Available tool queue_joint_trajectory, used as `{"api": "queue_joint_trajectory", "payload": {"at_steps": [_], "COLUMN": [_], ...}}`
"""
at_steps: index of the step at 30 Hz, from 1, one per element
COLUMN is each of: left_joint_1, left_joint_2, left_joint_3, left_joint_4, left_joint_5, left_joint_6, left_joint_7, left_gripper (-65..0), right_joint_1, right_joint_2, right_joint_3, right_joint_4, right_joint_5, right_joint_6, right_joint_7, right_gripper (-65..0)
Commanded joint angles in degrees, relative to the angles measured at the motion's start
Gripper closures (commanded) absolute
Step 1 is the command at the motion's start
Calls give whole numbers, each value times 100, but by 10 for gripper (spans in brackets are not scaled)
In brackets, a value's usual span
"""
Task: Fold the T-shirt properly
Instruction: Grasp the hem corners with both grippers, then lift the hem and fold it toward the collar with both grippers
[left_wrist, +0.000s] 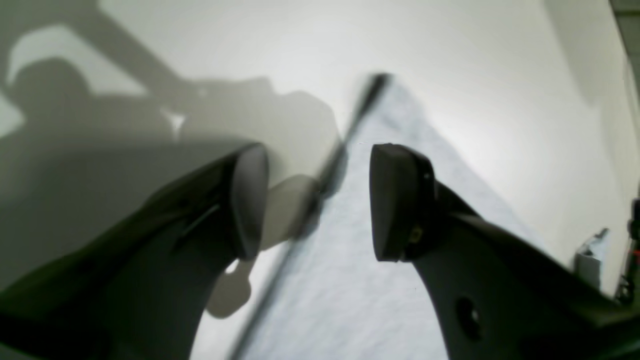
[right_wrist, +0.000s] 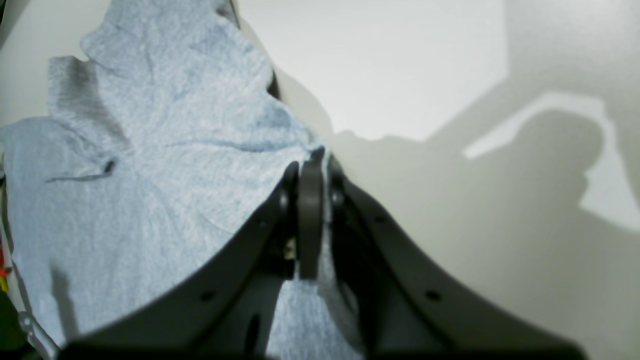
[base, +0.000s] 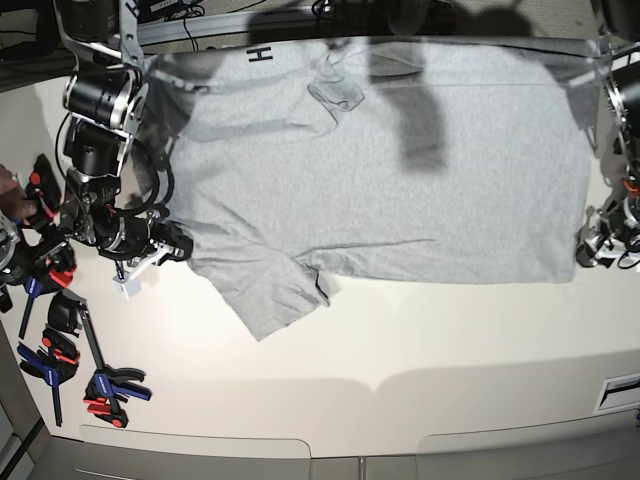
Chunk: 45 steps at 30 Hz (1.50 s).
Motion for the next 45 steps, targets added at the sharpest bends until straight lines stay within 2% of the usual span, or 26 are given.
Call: {"api": "queue_joint_trajectory", "payload": {"at_steps": [1, 8, 13, 16, 17, 19, 20, 24, 29, 30, 35, 37, 45], "left_joint_1": [-138, -168, -168, -168, -168, -168, -166, -166, -153, -149, -35, 11, 468], "left_joint_2": [-44, 343, 553, 538, 516, 455, 417, 286, 96, 55, -247, -385, -824], "left_joint_3": [-17, -17, -17, -17, -17, -17, -17, -17, -20, -20, -20, -20, -20], "left_joint_4": [72, 72, 72, 72, 72, 72, 72, 72, 72, 72, 74, 76, 208], "left_joint_5": [-42, -26, -26, -33, -48, -85, -142, -354, -1126, -1316, -2402, -2680, -3569], "left_joint_6": [-37, -37, -39, -39, -63, -195, -236, -557, -1224, -1269, -1269, -1269, -1269], "left_joint_7": [11, -48, -131, -175, -181, -188, -184, -109, 575, 765, 1685, 2009, 2780], "left_gripper": [-305, -305, -273, -215, -172, -37, 0, 0, 0, 0, 0, 0, 0], "right_joint_1": [109, 109, 109, 111, 111, 111, 116, 111, 48, -11, -621, -986, -2356], "right_joint_2": [37, 24, 22, 24, 24, 35, 46, 105, 138, 151, 269, 326, 280], "right_joint_3": [-11, -11, -11, -11, -11, -11, -11, -4, 7, 7, 17, 127, 1495], "right_joint_4": [50, 50, 50, 50, 50, 52, 55, 315, 916, 1054, 1941, 2378, 3652], "right_joint_5": [-133, -131, -129, -129, -103, 151, 376, 1246, 1880, 2057, 3121, 3368, 3364], "right_joint_6": [-44, -44, -42, -44, -44, -42, -42, 290, 290, 290, 290, 290, 290], "right_joint_7": [-63, -57, -42, -42, -44, -79, -155, -468, -1314, -1460, -2210, -2422, -2741], "right_gripper": [0, 0, 0, 0, 0, 0, 0, 0, 0, 0, 0, 0, 0]}}
